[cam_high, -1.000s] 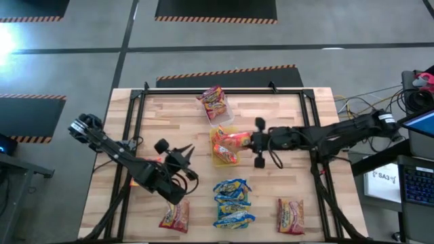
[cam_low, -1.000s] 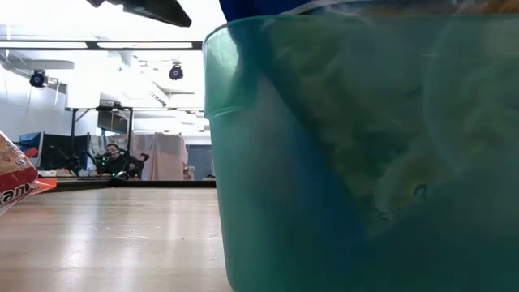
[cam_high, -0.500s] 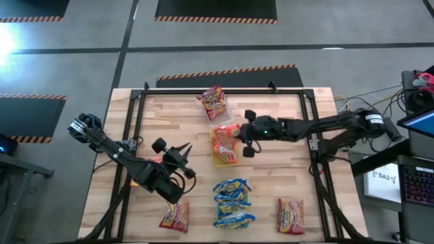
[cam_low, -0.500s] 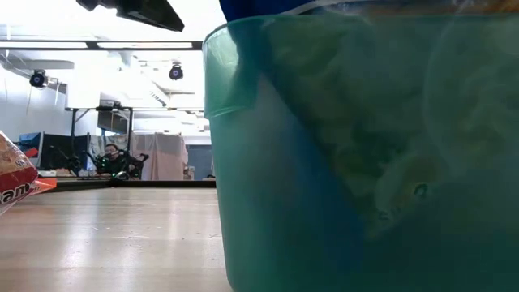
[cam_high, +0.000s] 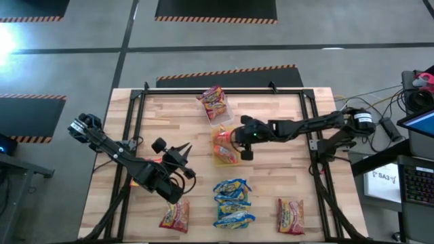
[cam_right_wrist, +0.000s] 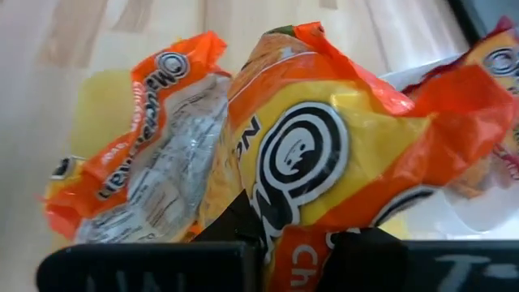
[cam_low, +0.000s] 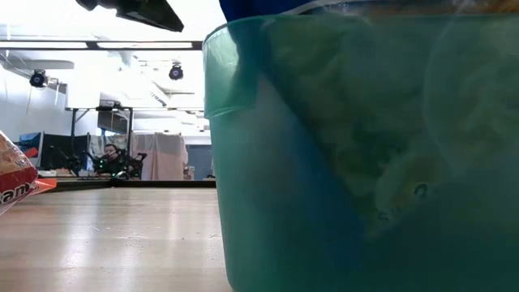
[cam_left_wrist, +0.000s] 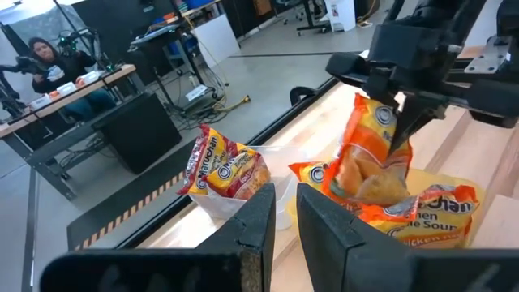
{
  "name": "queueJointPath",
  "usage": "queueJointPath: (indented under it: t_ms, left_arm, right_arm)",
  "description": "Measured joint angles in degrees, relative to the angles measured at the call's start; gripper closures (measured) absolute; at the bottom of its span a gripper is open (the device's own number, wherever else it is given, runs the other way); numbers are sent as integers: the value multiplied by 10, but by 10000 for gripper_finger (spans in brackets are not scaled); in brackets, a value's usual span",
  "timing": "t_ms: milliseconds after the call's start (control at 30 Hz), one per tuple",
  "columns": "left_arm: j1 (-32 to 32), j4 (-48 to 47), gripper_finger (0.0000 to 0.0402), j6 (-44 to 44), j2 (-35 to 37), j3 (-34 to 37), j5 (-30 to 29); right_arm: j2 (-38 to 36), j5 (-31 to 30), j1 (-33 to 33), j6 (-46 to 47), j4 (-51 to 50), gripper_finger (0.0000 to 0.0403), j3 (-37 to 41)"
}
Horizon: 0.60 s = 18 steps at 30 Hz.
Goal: Sort Maruchan noodles
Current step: Put the orange noodle pack into the yellow bin
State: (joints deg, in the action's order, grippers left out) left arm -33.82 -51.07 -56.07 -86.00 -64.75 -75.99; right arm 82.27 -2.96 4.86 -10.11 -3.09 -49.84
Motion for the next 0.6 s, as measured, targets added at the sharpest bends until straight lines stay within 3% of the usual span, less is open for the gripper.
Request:
queueJointPath:
  t_ms: [300,600]
  left_arm:
    - [0,-2,365,0,0,0,1]
    - [0,-5,365,0,-1,1,17]
  right_arm:
    - [9,2,-26,21,-111,370,-85]
    - [104,-8,-27,57,-191,370,-150]
